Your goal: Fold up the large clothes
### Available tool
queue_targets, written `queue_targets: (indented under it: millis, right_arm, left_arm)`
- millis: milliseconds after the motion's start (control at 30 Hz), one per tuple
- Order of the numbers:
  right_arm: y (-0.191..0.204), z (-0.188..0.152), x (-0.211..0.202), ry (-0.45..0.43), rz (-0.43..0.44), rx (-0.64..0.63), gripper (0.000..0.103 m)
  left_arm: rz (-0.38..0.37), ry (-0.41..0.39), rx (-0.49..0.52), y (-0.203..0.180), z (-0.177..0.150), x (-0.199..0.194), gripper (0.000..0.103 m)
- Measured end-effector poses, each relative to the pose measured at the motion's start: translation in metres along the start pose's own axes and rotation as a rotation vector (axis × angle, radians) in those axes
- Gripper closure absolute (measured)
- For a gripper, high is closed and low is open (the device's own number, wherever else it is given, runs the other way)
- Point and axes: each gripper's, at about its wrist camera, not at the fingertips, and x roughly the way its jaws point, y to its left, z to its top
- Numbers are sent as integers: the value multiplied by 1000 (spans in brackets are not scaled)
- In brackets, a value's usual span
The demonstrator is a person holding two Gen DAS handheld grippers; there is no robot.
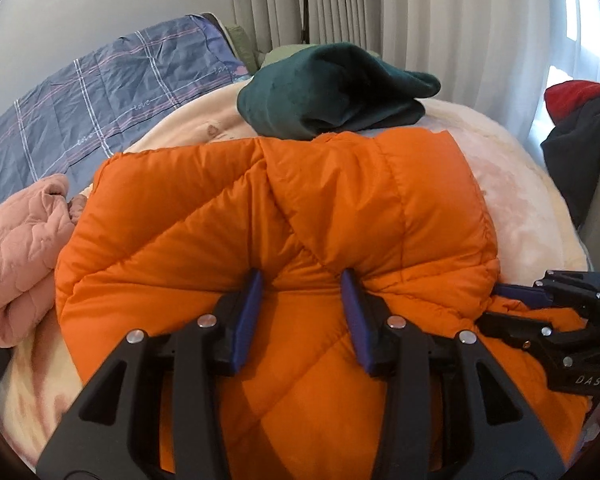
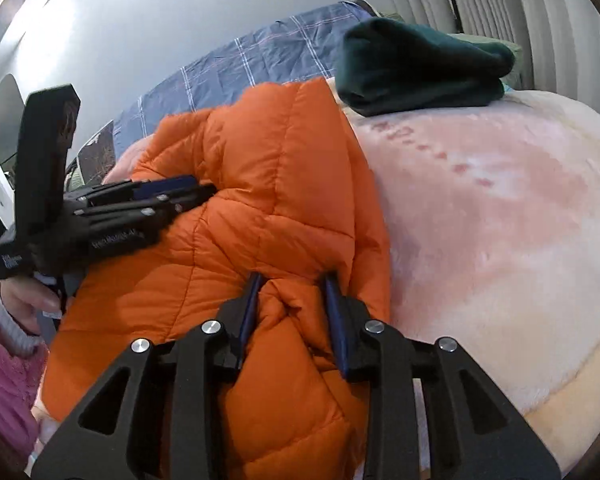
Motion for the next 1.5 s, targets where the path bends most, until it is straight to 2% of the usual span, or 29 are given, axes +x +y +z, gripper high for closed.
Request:
queue_targets:
  millis: [100,267,300,367,433,467,500,567,667,833,900,1000,1067,1167,1200,1233,1300,1400,1433,1500]
  right_arm:
    - [10,-3,-1,1,-49,-50,72]
    - [2,-6,-3,15,-16,-25,72]
    - [4,-6,-3,16,-14,-25,72]
    - [10,-2,0,18,-14,-23,72]
    - [10,0,1,17,-12,-23,71]
    - [10,0,1,16,-10,-24,71]
    - [10,0,2,15,-6,-24,71]
    - [13,0,2,14,-3,-28,70]
    - [13,-1,5,17,-7,-49,70]
    - [13,6,-3,42,-3,-79,67]
    - [19,17,-16,93,1,-138,63]
    - [30,41,-33,133,-19,-232,46]
    - [44,67,-49,56,-44,-302,46]
    - [63,104,-52,-33,13,-312,46]
    - [68,113,-47,-48,39,-306,50]
    - [73,124,-35,-54,72,-292,63]
    - [76,131,-7,-28,72,-275,73]
    - [54,115,70,70,-151,-273,77]
    - [39,102,95,85,-183,-267,77]
    - [24,93,102,73,-144,-229,78]
  left_arm:
    - [-23,-11,-24,6,-1,-1,61]
    - [-49,-59,-147,30,15,-26,60]
    - [-48,-78,-158,36,21,-31,60]
    - [1,-107,-156,49,34,-37,60]
    - [56,-78,-161,63,42,-27,60]
    - [84,-20,-158,70,41,-11,60]
    - [110,44,-137,73,33,11,58]
    - [155,64,-96,69,16,32,58]
    - [115,59,-168,79,5,34,58]
    - [97,59,-167,79,2,32,59]
    - [97,47,-150,75,1,29,59]
    - [87,29,-139,71,0,24,59]
    - [72,26,-145,72,1,24,59]
    - [65,25,-139,72,3,24,59]
    - [66,27,-136,72,3,25,59]
    - [68,28,-134,71,4,25,59]
    - [70,29,-130,72,5,26,59]
    - [60,20,-139,76,3,25,59]
    - [50,6,-153,79,1,24,59]
    - [21,-26,-191,87,-1,23,58]
